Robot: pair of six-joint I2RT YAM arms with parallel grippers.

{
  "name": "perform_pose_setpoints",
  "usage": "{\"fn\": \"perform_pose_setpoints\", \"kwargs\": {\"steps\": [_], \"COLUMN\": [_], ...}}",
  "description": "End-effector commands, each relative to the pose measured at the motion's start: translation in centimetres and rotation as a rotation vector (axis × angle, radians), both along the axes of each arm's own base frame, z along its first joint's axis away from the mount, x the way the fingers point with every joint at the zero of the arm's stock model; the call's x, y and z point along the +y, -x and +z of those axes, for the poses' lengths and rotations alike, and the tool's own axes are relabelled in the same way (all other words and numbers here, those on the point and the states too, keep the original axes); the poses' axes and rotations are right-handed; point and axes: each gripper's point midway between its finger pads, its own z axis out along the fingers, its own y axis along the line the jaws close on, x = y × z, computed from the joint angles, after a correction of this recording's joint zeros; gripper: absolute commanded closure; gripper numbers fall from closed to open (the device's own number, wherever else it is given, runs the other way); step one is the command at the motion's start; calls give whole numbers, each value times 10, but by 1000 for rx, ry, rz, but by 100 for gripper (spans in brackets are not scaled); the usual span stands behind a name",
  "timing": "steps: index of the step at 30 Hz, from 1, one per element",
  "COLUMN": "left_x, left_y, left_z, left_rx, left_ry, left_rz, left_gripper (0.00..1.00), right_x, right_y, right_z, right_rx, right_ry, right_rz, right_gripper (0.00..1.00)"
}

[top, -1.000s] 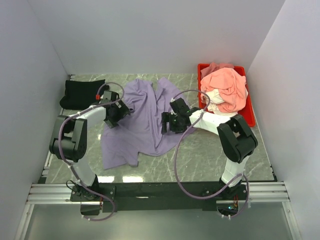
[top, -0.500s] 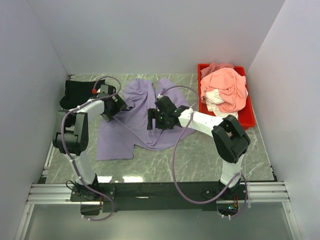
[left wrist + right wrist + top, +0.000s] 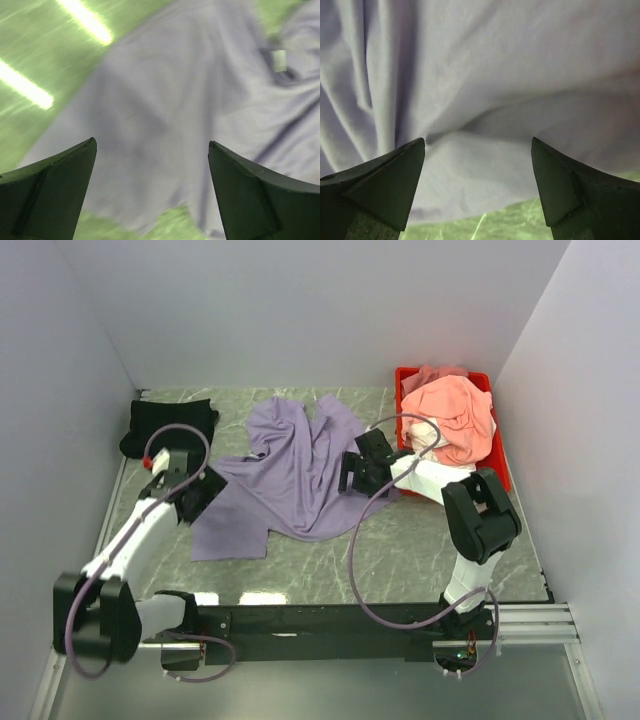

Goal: Fold and stack the t-shirts
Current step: Flatten the tshirt out

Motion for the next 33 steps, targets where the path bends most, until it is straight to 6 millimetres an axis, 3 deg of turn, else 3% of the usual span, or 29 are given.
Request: {"fn": "perform_pose_setpoints", "kwargs": {"steps": [1,4,7,15,19,25,29,33], "left_x": [21,23,28,34,30,32,27,23], "left_y": [47,71,85,97,100,102,107,117], "left_z": [-19,-35,-41,-54,-63,-71,-80,-91], "left_rx": [89,135,126,149,163,178,217,258], "left_ry": [-20,1,20,31,51,44,61,87], "left_rz": [150,190,252,304,285,274,252,253], "left_gripper": [1,1,1,1,6,27,42,44], "right_x": [3,6,13,35,35,4,-20,-36], "right_y": [24,44,63,110,97,70,65,65], "right_z": [-7,-18,-17,-8,20,62,68,69], "right_rx": [36,85,95,120,31,-113,-137,-144], "right_ry": [-28,-59,-61,-89,-102,-57,-41,-27], "right_rz": [35,43,61,69,39,-51,-111,-136], "right_gripper": [7,7,7,7,6,4,2,2]}}
